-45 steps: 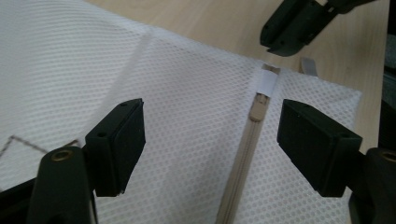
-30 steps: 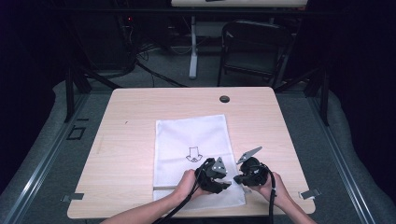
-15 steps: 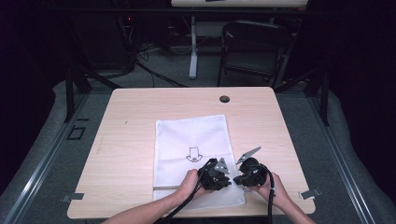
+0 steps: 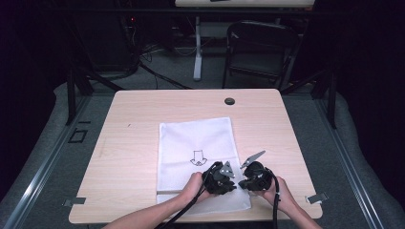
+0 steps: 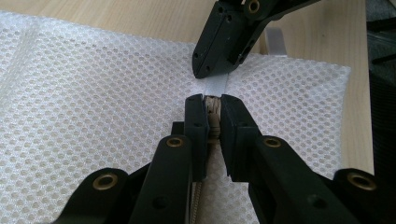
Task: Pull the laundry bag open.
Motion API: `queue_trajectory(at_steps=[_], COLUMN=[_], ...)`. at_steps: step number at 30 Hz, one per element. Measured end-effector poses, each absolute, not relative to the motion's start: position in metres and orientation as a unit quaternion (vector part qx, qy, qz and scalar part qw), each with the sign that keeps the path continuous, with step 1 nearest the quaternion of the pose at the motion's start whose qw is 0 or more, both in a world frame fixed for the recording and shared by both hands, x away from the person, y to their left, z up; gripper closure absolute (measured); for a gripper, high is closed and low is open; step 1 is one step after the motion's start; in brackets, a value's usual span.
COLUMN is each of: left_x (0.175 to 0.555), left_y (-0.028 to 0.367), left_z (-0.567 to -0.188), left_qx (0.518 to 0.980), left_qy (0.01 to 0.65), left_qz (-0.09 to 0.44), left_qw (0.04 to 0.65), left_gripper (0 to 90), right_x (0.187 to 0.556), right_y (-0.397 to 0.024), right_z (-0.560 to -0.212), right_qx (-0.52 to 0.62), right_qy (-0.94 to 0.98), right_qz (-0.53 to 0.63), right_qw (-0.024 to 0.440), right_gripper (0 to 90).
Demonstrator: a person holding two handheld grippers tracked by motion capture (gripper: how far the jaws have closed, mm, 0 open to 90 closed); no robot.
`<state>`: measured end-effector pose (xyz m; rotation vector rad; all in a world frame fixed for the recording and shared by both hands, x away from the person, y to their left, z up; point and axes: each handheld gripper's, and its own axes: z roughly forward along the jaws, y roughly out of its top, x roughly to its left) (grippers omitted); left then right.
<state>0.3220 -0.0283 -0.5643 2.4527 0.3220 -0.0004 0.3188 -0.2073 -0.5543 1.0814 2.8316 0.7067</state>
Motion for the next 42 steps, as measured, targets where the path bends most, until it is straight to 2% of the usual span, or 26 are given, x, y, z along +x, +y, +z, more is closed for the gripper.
queue_trajectory(at_steps=[28,31,33,42], left_x=[0.322,0.324,0.323,0.322], left_y=[-0.016,-0.013,-0.014,-0.008], left_z=[-0.561,-0.561,-0.561,-0.559], left_qx=[0.935,0.933,0.934,0.936], left_qy=[0.124,0.128,0.125,0.127], left_qz=[-0.001,-0.008,-0.005,-0.003], left_qw=[0.334,0.336,0.335,0.329], left_gripper=[82.1,82.1,82.2,82.2], right_x=[0.317,0.320,0.320,0.319], right_y=[-0.207,-0.210,-0.210,-0.209], right_z=[-0.559,-0.555,-0.555,-0.554], right_qx=[0.372,0.362,0.358,0.360], right_qy=[0.891,0.900,0.905,0.905], right_qz=[0.259,0.242,0.228,0.227], right_qw=[0.008,-0.006,0.007,0.007], right_gripper=[90.0,90.0,90.0,90.0])
